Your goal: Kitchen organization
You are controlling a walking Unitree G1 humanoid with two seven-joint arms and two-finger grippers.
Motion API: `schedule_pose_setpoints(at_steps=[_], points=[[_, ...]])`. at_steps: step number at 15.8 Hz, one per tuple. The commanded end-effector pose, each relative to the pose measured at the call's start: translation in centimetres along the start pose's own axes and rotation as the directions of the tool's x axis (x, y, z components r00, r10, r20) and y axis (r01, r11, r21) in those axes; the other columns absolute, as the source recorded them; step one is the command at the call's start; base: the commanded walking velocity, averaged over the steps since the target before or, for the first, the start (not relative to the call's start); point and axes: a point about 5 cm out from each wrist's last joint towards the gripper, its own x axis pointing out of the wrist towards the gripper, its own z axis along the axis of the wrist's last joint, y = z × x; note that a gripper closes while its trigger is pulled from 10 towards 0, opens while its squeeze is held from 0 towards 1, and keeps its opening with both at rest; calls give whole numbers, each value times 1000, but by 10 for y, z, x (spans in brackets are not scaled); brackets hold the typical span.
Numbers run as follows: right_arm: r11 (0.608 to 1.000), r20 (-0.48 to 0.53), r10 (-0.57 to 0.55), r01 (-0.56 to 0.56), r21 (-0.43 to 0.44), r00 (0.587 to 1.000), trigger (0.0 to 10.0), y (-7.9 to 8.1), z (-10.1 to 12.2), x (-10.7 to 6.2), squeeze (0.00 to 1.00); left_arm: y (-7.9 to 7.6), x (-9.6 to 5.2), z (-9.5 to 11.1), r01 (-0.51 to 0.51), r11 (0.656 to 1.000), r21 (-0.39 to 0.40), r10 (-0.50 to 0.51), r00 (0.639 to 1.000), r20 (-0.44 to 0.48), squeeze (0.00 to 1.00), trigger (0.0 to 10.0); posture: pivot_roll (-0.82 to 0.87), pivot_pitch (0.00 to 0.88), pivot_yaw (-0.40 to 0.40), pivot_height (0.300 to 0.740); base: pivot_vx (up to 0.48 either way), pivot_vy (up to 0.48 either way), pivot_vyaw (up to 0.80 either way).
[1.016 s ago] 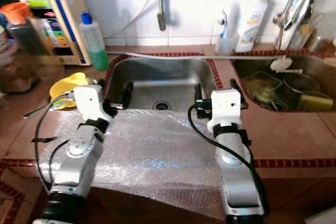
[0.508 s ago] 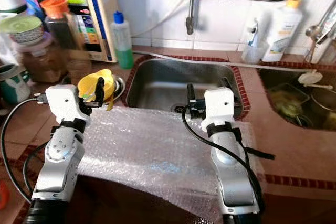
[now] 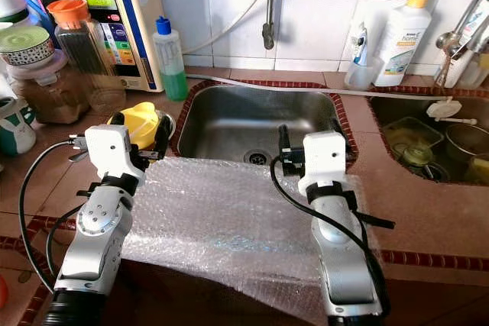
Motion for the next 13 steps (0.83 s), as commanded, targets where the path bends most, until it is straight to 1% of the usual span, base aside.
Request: schedule_pose_setpoints(at_steps=[1,3,5,7,10,13], points=[[1000,4,-10,10,3,1000,10000,-2,1,0,0,2,1,0,-6,1000,2,6,1000,-8,0,10000,-44,0,48,740,0,0,0],[1000,-1,-10,10,3,1000,10000,-2,1,-1,0,11,-5,0,-41,999,21,41,999,-6,0,10000,-44,0,47,740,0,0,0],[1000,-5,-2,2,8,1000,10000,-2,0,-1,0,26,-12,-8,-120,992,30,121,992,-36,0,10000,-43,0,46,740,0,0,0],[999,-8,25,-25,21,1000,10000,1,0,-2,0,36,-12,-13,-177,984,14,178,982,-60,0,10000,-40,0,39,740,0,0,0],[999,-6,32,-32,20,999,10000,1,0,-1,0,35,-10,-16,-171,985,8,171,983,-64,0,10000,-41,0,37,740,0,0,0],[999,-4,35,-35,20,999,10000,1,1,-1,0,32,-8,-23,-159,987,-7,158,983,-94,0,10000,-41,0,37,740,0,0,0]])
